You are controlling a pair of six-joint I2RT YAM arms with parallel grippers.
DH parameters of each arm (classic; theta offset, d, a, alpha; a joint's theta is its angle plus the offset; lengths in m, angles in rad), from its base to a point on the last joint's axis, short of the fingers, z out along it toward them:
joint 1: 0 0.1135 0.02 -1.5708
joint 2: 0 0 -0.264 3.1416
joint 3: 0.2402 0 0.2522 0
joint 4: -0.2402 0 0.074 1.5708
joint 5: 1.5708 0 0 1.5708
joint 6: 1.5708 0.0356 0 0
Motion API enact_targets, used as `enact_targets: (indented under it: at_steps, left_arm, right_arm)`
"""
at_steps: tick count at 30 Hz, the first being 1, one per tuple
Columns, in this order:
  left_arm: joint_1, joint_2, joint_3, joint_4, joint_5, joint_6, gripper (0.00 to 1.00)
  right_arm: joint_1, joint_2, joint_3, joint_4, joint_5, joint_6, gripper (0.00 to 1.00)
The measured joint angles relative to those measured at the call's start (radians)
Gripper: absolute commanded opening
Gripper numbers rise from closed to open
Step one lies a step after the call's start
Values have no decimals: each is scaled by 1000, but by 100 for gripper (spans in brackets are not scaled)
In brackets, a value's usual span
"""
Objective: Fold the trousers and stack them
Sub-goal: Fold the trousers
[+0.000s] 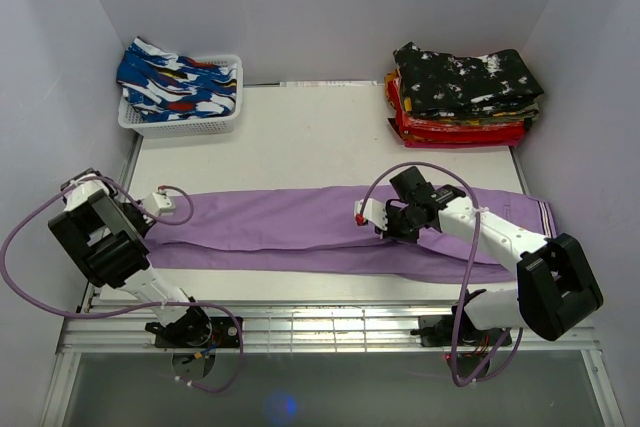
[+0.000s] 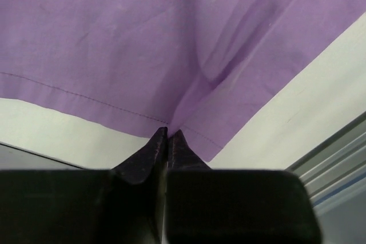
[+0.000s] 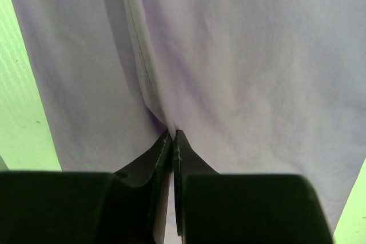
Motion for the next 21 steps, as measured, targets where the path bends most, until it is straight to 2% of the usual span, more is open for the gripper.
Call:
enact_targets:
  at_steps: [2, 3, 14, 21]
  left_arm:
    - [0, 3, 19, -2, -2, -3, 1]
    - [0, 8, 42, -5, 0, -6, 0]
    - [-22, 128, 475, -27, 171, -165, 0]
    - [-36, 143, 537, 72, 280, -311, 0]
  right_arm:
    - [-4, 0, 5, -3, 0, 4, 8]
    - [-10, 0, 10, -6, 0, 5, 8]
    - [-102, -8, 165, 23, -92, 29, 8]
    - [-164, -9, 222, 34, -135, 29, 8]
